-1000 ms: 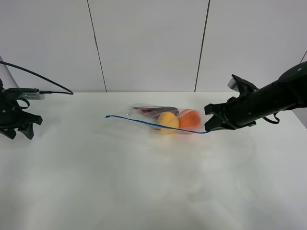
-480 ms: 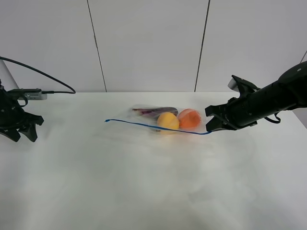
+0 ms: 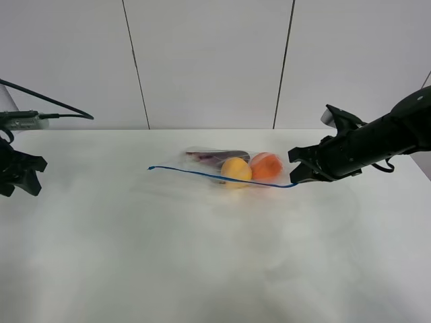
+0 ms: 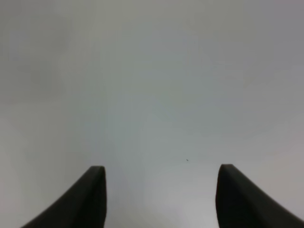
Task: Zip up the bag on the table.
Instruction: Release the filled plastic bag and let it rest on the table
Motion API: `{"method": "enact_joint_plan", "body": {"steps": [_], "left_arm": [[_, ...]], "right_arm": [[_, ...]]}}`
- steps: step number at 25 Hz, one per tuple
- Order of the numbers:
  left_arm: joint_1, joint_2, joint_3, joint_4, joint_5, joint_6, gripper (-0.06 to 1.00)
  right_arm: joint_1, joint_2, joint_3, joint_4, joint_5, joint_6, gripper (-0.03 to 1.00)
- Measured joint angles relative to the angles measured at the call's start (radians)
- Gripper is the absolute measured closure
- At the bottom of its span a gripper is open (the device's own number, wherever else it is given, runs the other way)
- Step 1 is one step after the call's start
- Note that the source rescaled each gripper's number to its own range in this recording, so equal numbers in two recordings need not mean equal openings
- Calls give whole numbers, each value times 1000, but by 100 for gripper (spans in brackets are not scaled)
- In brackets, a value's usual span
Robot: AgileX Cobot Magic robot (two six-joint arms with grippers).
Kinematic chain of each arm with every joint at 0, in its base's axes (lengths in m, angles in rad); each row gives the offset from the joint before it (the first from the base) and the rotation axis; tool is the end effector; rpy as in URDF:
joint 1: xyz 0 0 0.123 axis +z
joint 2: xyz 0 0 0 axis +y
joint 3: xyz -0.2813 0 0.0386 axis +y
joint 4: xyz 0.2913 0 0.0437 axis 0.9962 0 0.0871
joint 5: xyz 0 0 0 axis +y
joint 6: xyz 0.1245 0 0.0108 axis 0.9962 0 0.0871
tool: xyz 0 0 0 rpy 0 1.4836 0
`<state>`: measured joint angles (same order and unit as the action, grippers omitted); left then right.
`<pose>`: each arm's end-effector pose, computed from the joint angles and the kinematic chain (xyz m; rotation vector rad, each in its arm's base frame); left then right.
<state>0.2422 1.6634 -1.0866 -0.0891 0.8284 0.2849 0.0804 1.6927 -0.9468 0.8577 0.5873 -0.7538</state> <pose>0.3551 0.0793 0.1566 -0.0133 2.8787 -0.0066 0.3652 0.0820 0.1324 -0.2345 2.5934 0.6014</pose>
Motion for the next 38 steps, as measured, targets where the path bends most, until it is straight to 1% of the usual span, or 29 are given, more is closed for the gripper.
{"method": "enact_joint_plan", "body": {"steps": [6,10,12,15,17,18,21,22,23,27,29,33,38], "left_arm": [[0,-227,92,-48,-13,23,14],[-6,-387,141,-119,-21,61,14],[-28,-473,160,-146,-30,88,14],[-79,-587,189,-163,-34,103,14],[-114,-662,210,-164,-38,105,14],[-151,-724,233,-164,-41,106,14],[-195,-809,269,-164,-45,108,14],[-195,-809,269,-164,-45,108,14],[-213,-864,291,-159,-46,105,14],[-228,-959,328,-147,-46,73,14],[-247,-1007,344,-145,-41,66,14],[-275,-1082,373,-136,2,54,14],[-280,-1174,387,-124,67,26,14]], "right_arm": [[0,0,0,5,-3,0,97],[0,0,0,5,-3,0,97],[0,0,0,6,-3,7,97],[0,0,0,6,-3,11,97],[0,0,0,6,0,12,97],[0,0,0,6,5,12,97],[0,0,0,6,13,12,97],[0,0,0,6,13,12,97],[0,0,0,6,20,13,97],[0,0,0,7,28,21,97],[0,0,0,7,30,24,97],[0,0,0,4,36,26,97],[0,0,0,1,42,27,97]]}}
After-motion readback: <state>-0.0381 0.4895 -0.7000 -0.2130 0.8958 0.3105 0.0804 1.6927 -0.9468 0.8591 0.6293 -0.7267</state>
